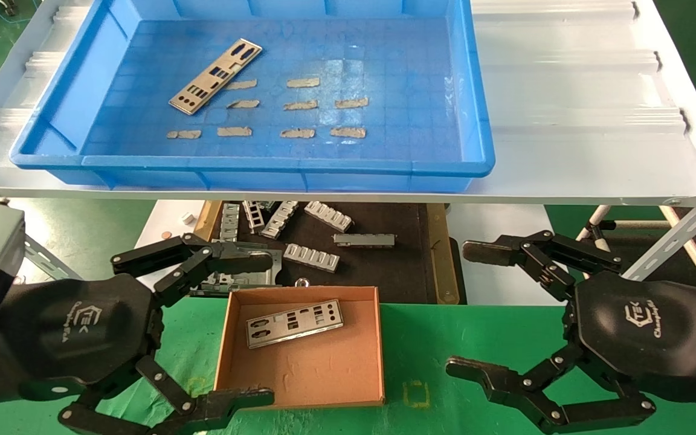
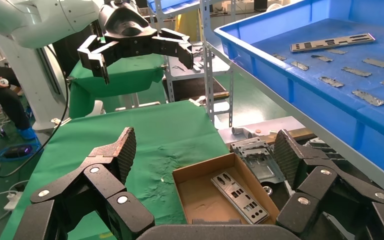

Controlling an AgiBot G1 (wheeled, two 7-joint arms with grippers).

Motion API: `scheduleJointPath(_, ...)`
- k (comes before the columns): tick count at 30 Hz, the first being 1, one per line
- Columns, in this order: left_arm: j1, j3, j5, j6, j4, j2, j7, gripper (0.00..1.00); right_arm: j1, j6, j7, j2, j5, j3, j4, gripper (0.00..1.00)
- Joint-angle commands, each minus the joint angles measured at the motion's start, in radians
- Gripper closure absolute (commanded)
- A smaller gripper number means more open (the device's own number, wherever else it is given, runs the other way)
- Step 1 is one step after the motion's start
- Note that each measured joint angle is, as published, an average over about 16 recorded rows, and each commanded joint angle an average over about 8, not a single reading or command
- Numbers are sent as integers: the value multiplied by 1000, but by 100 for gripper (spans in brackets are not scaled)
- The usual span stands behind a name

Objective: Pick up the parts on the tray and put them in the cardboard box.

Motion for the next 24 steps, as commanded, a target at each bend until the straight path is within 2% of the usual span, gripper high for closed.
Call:
scheduleJointPath(1,0,0,0,-1,1,1,1,0,0,0,0,0,0,0,0,0)
scheduleJointPath(16,0,-3,-1,-8,2,2,1,0,0,0,0,0,0,0,0,0)
scheduleJointPath(18,0,-3,-1,-8,2,2,1,14,0,0,0,0,0,0,0,0)
scheduleJointPath(20,0,-3,-1,-8,3,2,2,36,0,0,0,0,0,0,0,0)
scheduleJointPath(21,0,-3,-1,-8,3,2,2,43,0,0,0,0,0,0,0,0)
scheduleJointPath(24,0,-3,-1,-7,4,3,2,42,0,0,0,0,0,0,0,0)
